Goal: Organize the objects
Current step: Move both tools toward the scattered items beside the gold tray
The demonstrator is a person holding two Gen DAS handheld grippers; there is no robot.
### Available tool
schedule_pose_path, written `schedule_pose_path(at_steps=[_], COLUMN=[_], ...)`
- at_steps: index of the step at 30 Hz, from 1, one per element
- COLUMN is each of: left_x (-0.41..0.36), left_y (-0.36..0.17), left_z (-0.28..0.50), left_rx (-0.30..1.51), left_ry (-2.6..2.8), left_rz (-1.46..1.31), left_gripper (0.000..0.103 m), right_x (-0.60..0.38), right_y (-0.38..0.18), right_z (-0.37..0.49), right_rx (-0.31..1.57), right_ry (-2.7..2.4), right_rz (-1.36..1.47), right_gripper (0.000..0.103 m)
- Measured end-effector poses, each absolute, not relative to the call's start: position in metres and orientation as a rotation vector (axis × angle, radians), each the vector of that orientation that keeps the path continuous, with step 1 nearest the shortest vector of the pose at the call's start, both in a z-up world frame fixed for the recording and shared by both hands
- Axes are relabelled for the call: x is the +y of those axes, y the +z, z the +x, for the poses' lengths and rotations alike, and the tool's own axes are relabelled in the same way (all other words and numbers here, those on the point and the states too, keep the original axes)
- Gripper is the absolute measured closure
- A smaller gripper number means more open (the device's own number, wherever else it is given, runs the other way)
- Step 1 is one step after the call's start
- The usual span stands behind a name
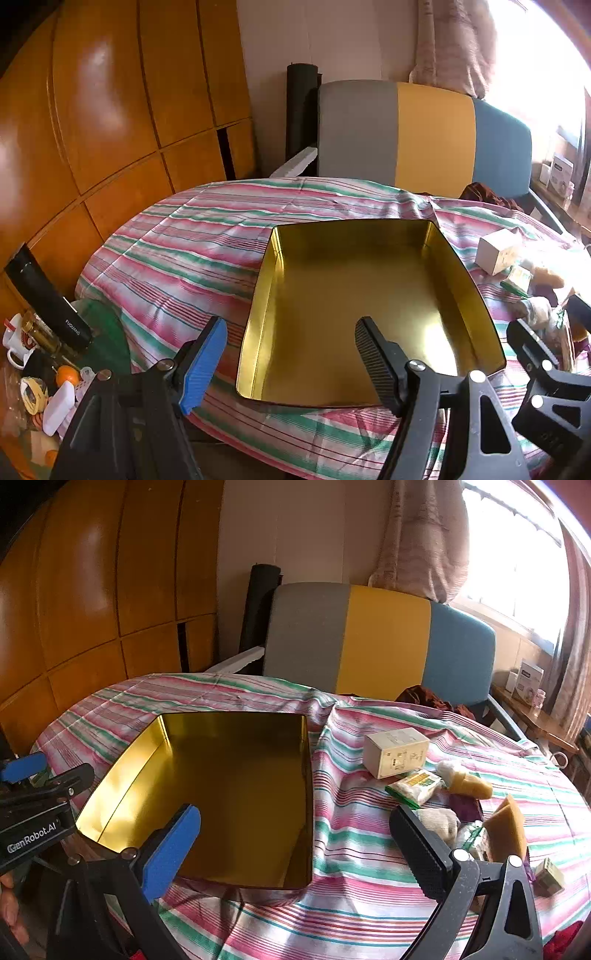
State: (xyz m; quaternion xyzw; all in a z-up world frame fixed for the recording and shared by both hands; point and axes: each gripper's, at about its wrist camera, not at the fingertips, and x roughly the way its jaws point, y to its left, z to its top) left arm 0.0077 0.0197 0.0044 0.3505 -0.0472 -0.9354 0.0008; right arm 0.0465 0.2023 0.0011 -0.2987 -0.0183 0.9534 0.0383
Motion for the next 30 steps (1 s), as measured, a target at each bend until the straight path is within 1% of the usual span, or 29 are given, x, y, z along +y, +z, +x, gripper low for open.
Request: schedule_pose_path(at_steps=[16, 24, 30], left_x=[0.035, 0.047, 0.069], left_y=[0.009, 0.012, 0.011], left_z=[0.014, 0.021, 0.024], left_rx=[-0.195, -0.233, -0.237], left_ry=[-2.984, -3.030, -3.148], left_rz=[1.110, 1.116, 1.189], left_gripper=[0.030, 0.030, 0.030], right_x=[0.243, 0.282, 0.320], right_y=[0.007, 0.014, 0.027], right_z=[0.066, 0.085, 0.105], right_rx=[0.004, 0.042, 0.093], right_ry=[2.847, 2.768, 2.704], right_rz=[-0.893, -0.856, -0.803], right_gripper=[0.000, 0.000, 0.000])
